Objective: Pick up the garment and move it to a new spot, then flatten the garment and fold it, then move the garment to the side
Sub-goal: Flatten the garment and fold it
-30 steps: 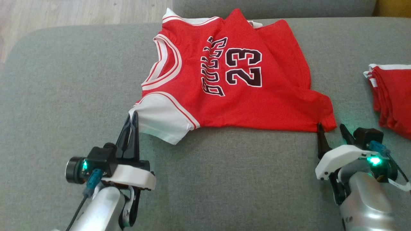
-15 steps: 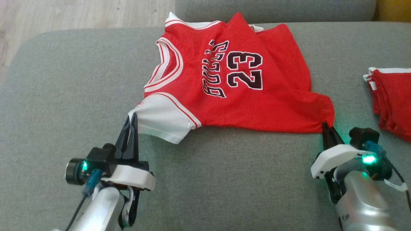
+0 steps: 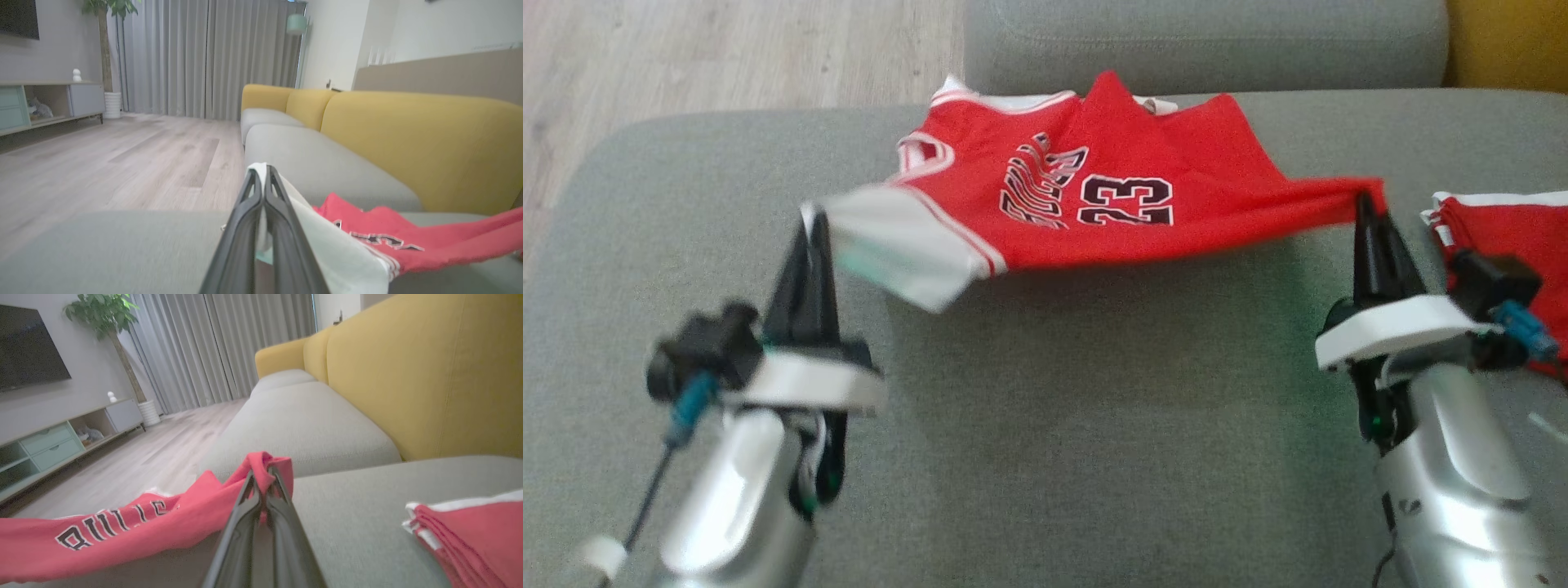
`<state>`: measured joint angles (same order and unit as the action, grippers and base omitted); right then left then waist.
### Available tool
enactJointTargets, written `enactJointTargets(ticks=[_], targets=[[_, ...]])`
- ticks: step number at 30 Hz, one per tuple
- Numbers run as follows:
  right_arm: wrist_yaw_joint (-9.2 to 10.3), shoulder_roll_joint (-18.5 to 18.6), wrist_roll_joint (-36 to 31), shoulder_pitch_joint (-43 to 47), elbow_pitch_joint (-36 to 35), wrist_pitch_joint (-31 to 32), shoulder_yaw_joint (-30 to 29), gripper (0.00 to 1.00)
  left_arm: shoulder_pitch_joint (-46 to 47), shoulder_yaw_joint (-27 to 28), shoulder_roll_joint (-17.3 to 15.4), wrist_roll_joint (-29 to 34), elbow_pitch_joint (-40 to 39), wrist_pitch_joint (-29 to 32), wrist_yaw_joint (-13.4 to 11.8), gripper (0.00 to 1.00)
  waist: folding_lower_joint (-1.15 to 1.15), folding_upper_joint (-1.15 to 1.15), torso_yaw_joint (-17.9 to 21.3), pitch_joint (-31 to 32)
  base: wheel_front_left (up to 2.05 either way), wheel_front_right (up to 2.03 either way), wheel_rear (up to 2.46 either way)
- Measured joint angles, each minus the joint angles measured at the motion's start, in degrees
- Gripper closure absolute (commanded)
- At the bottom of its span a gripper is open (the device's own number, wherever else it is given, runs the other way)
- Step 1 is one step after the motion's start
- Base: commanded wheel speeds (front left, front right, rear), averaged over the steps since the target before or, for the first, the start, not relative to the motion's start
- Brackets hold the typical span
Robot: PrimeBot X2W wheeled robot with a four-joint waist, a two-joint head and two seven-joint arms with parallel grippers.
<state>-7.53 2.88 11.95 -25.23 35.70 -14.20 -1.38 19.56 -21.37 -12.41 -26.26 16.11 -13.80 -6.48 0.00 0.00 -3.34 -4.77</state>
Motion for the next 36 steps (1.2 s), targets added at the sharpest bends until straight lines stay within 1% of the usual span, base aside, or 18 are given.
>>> enactJointTargets(ticks=[3,6,9,12,14,15,16,18,21,24,27,29,30,33,35,36], targets=[[0.0,0.0,0.1,0.0,-5.1,0.0,0.0,1.0,4.8,1.1,0.0,-0.6,-2.3,0.8,0.0,1.0,0.0,0.0,0.1,1.0,0.0,0.0,0.0],[0.0,0.0,-1.4,-0.1,-10.9,0.3,-0.5,1.0,9.2,2.4,0.0,-1.3,-5.5,1.2,0.0,1.0,0.0,0.0,0.4,2.0,0.0,0.0,0.0],[0.0,0.0,-2.5,-0.4,-17.9,2.1,-1.5,1.0,12.4,3.6,-0.3,-1.4,-9.6,1.2,-0.3,1.0,0.0,0.0,0.9,2.9,0.0,0.0,0.0],[0.0,0.0,-3.5,-0.9,-26.2,4.7,-2.7,1.0,14.3,4.9,-0.6,-1.4,-15.3,1.3,-1.5,1.0,0.0,0.0,1.7,3.4,0.0,0.0,0.0],[0.0,0.0,-4.2,-1.0,-32.6,7.0,-3.4,1.0,14.9,5.6,-1.2,-1.3,-19.8,2.0,-2.7,1.0,-0.01,0.0,2.0,3.5,0.0,0.0,0.0],[0.0,0.0,-4.2,-1.0,-32.6,7.0,-3.4,1.0,14.9,5.6,-1.2,-1.3,-19.8,2.0,-2.7,1.0,-0.01,0.0,2.0,3.5,0.0,0.0,0.0],[0.0,0.0,-4.5,-1.0,-35.7,8.3,-3.7,1.0,15.1,6.1,-1.6,-0.8,-22.1,2.4,-3.3,1.0,0.0,0.0,2.1,3.5,0.0,0.0,0.0],[0.0,0.0,-5.7,-0.9,-41.8,11.0,-4.3,1.0,15.4,6.7,-2.8,0.4,-26.8,3.9,-4.4,1.0,0.0,0.0,2.3,3.3,0.0,0.0,0.0],[0.0,0.0,-7.2,-0.4,-50.4,15.0,-4.8,1.0,15.4,7.0,-4.5,0.6,-33.1,7.3,-5.2,1.0,-0.01,0.0,2.4,2.4,0.0,0.0,0.0],[0.0,0.1,-8.3,0.4,-55.4,18.8,-4.9,1.0,15.6,7.5,-5.7,0.4,-36.7,10.5,-5.4,1.0,-0.01,0.0,2.5,1.1,0.0,0.0,0.0],[0.0,1.0,-8.5,0.2,-56.5,21.2,-4.5,1.0,18.1,8.2,-7.5,-0.7,-35.7,13.3,-4.4,1.0,0.0,0.0,2.5,-1.0,0.0,0.0,0.0],[0.0,1.0,-7.7,-1.4,-55.0,22.2,-4.5,1.0,21.3,8.7,-8.6,-2.3,-32.4,14.8,-2.8,1.0,-0.01,0.0,2.6,-2.9,0.0,0.0,0.0],[0.0,1.1,-7.2,-3.2,-53.3,22.7,-4.4,1.0,23.6,8.8,-9.4,-2.3,-29.9,15.3,-1.8,1.0,0.0,0.0,2.6,-4.1,0.0,0.0,0.0],[0.0,3.7,-7.8,-11.6,-46.3,22.8,-2.3,1.0,31.4,8.7,-10.9,-2.6,-20.1,16.2,1.4,1.0,0.01,0.0,2.7,-7.9,0.0,0.0,0.0],[0.0,7.9,-10.6,-19.0,-40.2,22.1,1.9,1.0,37.8,8.4,-11.4,-2.2,-12.3,15.9,3.6,1.0,0.02,0.0,2.7,-10.7,0.0,0.0,0.0],[0.0,9.0,-10.6,-22.9,-37.2,21.3,3.7,1.0,40.9,8.3,-11.6,-1.8,-8.4,15.6,4.5,1.0,0.02,0.0,2.8,-12.0,0.0,0.0,0.0]])
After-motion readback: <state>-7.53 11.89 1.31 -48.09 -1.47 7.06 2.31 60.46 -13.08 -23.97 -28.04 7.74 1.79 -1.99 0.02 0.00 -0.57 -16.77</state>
